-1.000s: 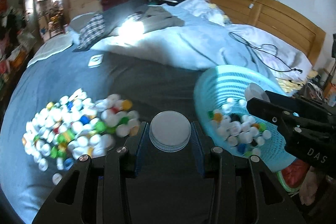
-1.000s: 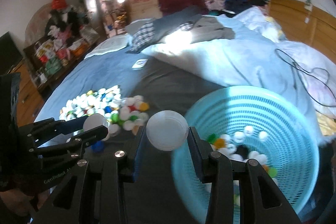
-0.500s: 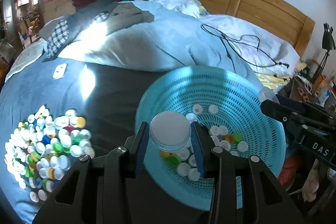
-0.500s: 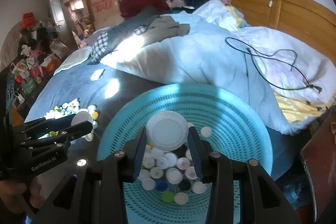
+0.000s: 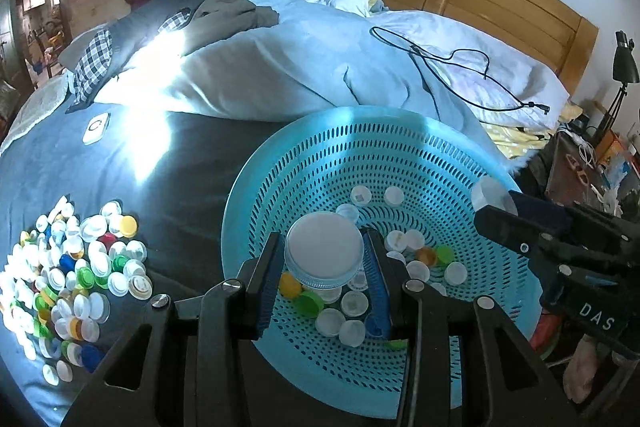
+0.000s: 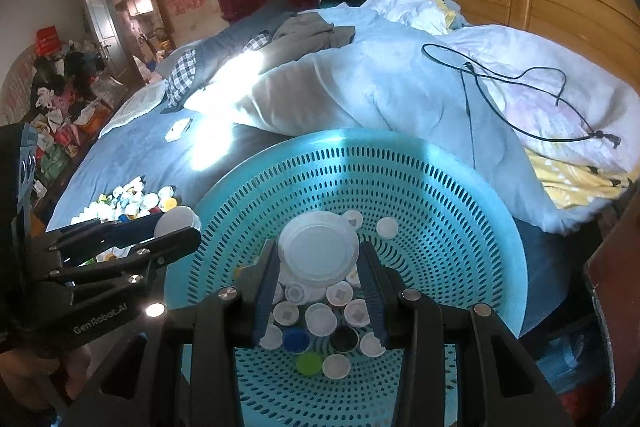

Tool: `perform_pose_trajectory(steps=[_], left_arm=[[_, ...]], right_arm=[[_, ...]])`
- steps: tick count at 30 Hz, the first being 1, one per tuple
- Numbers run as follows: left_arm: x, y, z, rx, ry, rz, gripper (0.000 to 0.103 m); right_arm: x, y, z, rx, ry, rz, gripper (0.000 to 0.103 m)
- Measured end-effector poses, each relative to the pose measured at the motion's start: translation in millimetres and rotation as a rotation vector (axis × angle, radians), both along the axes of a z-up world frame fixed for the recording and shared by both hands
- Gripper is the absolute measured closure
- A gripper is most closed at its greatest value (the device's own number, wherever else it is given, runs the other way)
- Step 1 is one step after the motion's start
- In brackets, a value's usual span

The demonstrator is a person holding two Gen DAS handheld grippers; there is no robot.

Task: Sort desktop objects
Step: 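Carry both held caps over the blue colander basket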

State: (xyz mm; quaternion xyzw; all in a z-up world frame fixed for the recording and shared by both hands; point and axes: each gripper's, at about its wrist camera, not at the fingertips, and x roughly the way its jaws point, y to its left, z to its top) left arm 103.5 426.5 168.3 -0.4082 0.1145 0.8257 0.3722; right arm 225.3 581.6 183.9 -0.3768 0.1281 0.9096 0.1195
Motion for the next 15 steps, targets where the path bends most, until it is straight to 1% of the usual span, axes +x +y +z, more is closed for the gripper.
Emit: perform_pose_trajectory(steps=[4,15], left_arm=[[2.5,1.3,-0.4,-0.018,0.029,0.005,0.069],[3.6,2.4,-4.3,-0.031,0.029,0.005,0.069]], right_arm=[[-1.6,-3.1,-2.6,-0.001,-0.005,0.009,0.06],[-2.7,-5.4,-6.3,-0.006,-0.008,0.014,0.059]])
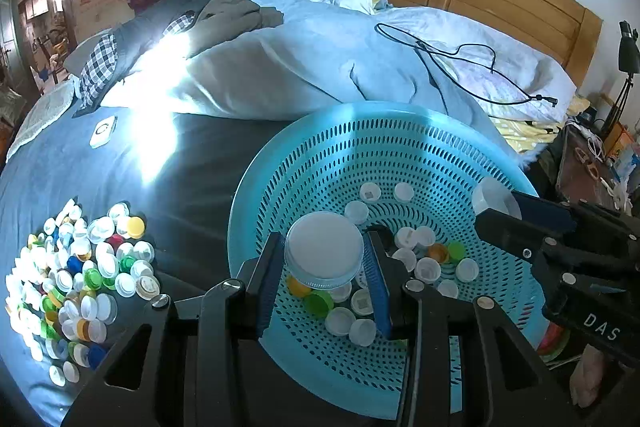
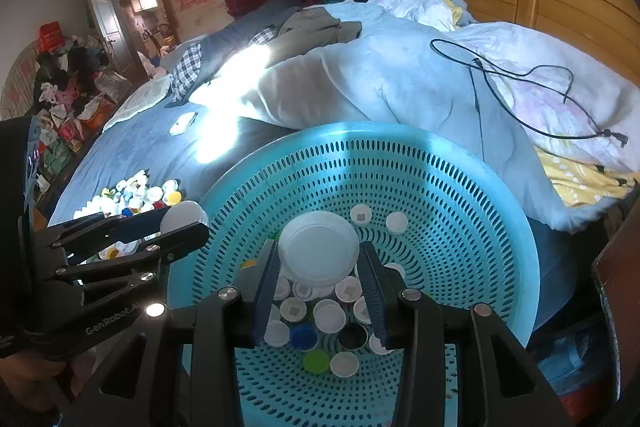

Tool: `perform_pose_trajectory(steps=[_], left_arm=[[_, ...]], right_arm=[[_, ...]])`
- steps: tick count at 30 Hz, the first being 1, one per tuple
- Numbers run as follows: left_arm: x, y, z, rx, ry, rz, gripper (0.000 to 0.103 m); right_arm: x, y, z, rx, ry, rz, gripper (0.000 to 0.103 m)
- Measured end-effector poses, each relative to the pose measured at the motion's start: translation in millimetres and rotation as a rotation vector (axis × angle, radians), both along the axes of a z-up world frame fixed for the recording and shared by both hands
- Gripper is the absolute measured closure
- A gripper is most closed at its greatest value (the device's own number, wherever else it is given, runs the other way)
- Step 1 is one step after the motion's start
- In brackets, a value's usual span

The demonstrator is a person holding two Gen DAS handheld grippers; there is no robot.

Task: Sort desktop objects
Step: 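Carry both held caps over the blue colander basket, then open both tools to drop the caps into the basket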

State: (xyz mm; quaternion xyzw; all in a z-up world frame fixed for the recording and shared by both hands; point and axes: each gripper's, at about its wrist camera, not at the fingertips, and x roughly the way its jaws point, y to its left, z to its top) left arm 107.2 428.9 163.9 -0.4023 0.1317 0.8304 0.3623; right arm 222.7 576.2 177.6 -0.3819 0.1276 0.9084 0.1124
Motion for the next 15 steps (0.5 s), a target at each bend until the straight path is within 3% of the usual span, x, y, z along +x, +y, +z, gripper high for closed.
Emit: perform_pose_trajectory(steps=[15], left_arm=[[1.6,2.7,-3.6,-0.01,-0.005,-0.005,0.069]], right_arm=[[1.9,1.0,-6.8,-0.012,-0.006,-0.004,0.059]])
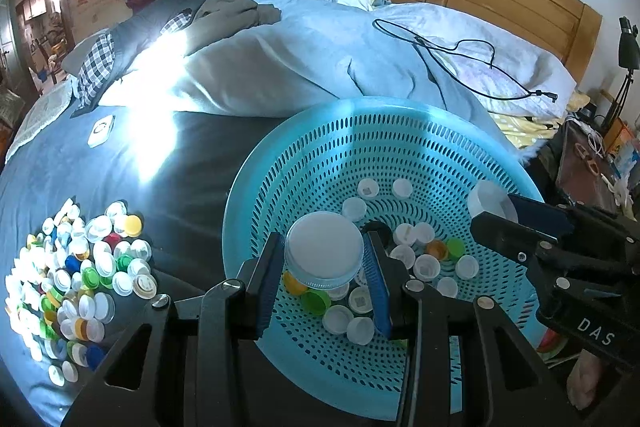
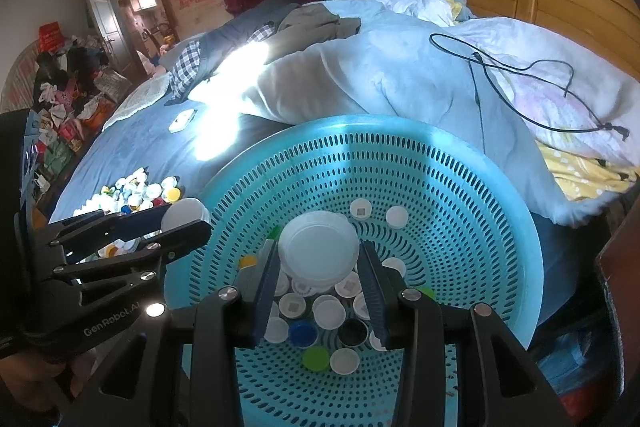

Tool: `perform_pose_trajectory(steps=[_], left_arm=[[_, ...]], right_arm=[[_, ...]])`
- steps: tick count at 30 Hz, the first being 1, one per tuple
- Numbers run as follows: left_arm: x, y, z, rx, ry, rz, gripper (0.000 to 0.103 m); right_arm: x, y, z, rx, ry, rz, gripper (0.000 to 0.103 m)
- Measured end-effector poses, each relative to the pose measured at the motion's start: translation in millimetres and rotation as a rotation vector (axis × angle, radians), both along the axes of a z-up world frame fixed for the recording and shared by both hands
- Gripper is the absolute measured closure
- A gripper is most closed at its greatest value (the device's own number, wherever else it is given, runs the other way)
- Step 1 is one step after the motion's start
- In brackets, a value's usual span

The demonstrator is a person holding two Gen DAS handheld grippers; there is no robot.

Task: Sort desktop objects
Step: 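Open both tools to drop the caps into the basket, then move both open tools back to the cap pile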

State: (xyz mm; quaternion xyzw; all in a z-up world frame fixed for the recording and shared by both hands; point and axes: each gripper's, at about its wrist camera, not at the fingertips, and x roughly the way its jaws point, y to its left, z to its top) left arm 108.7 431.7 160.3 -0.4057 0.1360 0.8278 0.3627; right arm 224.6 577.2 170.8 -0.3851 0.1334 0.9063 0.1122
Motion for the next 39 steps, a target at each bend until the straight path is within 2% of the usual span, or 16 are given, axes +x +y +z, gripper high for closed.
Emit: perform_pose_trajectory(steps=[7,10,16,19,24,30,34,36,39], left_arm=[[0,0,0,0.001,0.002,0.003,0.068],[-1,-2,-2,-0.001,-0.001,0.014,0.064],[-6,-20,2,0.013,0.002,0.037,0.061],[-10,-42,5,0.037,0.011,0.052,0.061],[-25,-119,-9,0.047,0.032,0.146,0.058],[-44,-277,-61,0.013,0.014,0.391,0.058],[-49,-359,-96,-0.002,-0.033,0.519,0.058],[-51,-385,-109,0.016,-0.06,0.546,0.058],[-52,-397,-120,0.039,-0.075,0.542,0.058]], right_arm=[[1,0,-2,0.004,-0.001,-0.006,0.059],[2,0,1,0.01,0.006,-0.013,0.058],[2,-3,6,0.027,0.015,-0.027,0.045],[1,-11,8,0.031,0.018,-0.01,0.045],[-4,-36,7,0.035,0.022,0.044,0.04],[-21,-79,0,0.023,0.014,0.145,0.039],[-38,-119,-11,0.025,-0.013,0.233,0.038],[-46,-137,-17,0.029,-0.028,0.272,0.038],[-58,-167,-25,0.041,-0.054,0.334,0.038]])
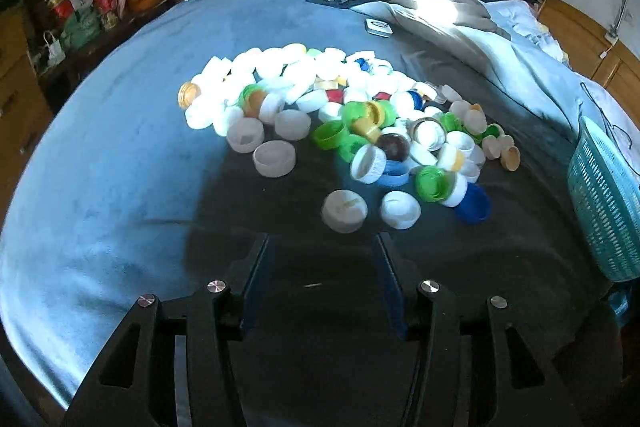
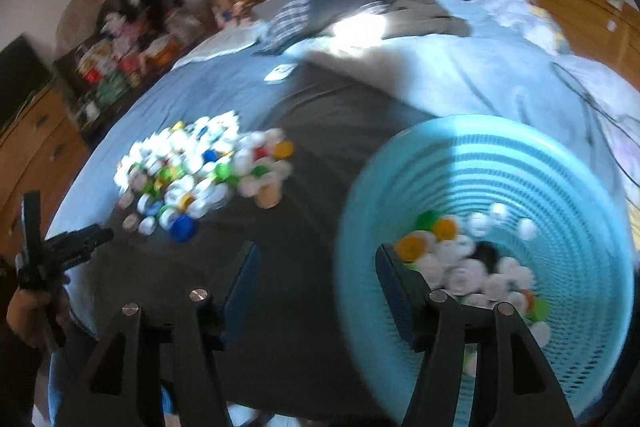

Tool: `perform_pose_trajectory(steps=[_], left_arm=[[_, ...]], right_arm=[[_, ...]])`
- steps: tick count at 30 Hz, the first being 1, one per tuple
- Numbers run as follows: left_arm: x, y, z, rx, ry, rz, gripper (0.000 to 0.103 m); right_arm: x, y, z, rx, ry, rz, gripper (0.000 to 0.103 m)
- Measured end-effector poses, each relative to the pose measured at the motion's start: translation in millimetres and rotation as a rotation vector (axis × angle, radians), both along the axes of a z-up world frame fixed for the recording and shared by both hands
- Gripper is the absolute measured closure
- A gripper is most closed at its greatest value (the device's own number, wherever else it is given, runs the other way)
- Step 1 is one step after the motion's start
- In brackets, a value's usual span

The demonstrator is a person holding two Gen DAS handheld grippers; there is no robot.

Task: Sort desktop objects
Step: 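Move both open tools back to the cap pile, then grasp a text-printed white cap with the left tool while the right tool grasps a beige cap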

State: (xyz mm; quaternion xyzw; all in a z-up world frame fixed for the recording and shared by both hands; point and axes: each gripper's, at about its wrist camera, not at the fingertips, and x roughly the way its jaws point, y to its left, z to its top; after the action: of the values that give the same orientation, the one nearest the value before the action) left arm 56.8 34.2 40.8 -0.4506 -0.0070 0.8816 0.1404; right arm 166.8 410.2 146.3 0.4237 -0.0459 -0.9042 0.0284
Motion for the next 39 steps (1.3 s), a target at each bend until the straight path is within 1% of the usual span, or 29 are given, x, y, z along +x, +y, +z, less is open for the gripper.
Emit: perform_pose_trajectory(steps=[3,5,8,12,13,14,15,17,19,22,26,29,32,35,39], left_arm=[[-7,4,-7,0.03,0.0,-0.017,0.058],[-13,7,-15,0.034,-0.009,-0.032,0.058],[-26,12,-23,0.028,-0.01,-0.046,0.058],[-33,21,-24,-0.016,0.019,-0.061,0.058],[-33,24,-25,-0.034,0.027,-0.063,0.063],[-33,26,-26,-0.055,0.039,-0.059,0.079],[-31,27,-26,-0.07,0.051,-0.061,0.078],[-26,25,-24,-0.056,0.066,-0.056,0.078],[-22,22,-24,-0.047,0.075,-0.043,0.078],[-18,16,-25,-0.02,0.074,-0.027,0.078],[-21,11,-24,0.007,0.065,-0.02,0.078],[-24,6,-25,0.017,0.065,-0.015,0.078],[-27,-1,-26,0.046,0.058,-0.007,0.078],[-28,-4,-27,0.056,0.057,-0.006,0.078],[-27,-5,-30,0.064,0.061,-0.004,0.078]], right_arm=[[-9,-26,-5,0.014,-0.022,0.055,0.038],[-15,-37,-6,0.027,-0.03,0.074,0.038],[-21,-50,-9,0.043,-0.041,0.088,0.038],[-25,-59,-14,0.045,-0.053,0.084,0.038],[-25,-60,-14,0.039,-0.047,0.081,0.038],[-27,-61,-15,0.022,-0.041,0.079,0.038],[-29,-62,-17,0.009,-0.038,0.078,0.038],[-37,-64,-22,-0.005,-0.041,0.07,0.045],[-45,-69,-29,-0.004,-0.046,0.069,0.049],[-60,-76,-41,0.001,-0.048,0.071,0.049],[-85,-79,-61,-0.014,-0.06,0.037,0.049],[-102,-84,-74,0.019,-0.067,0.028,0.049],[-119,-81,-85,0.064,-0.07,0.005,0.049],[-135,-73,-96,0.069,-0.097,-0.029,0.049],[-151,-74,-111,0.086,-0.132,-0.02,0.049]])
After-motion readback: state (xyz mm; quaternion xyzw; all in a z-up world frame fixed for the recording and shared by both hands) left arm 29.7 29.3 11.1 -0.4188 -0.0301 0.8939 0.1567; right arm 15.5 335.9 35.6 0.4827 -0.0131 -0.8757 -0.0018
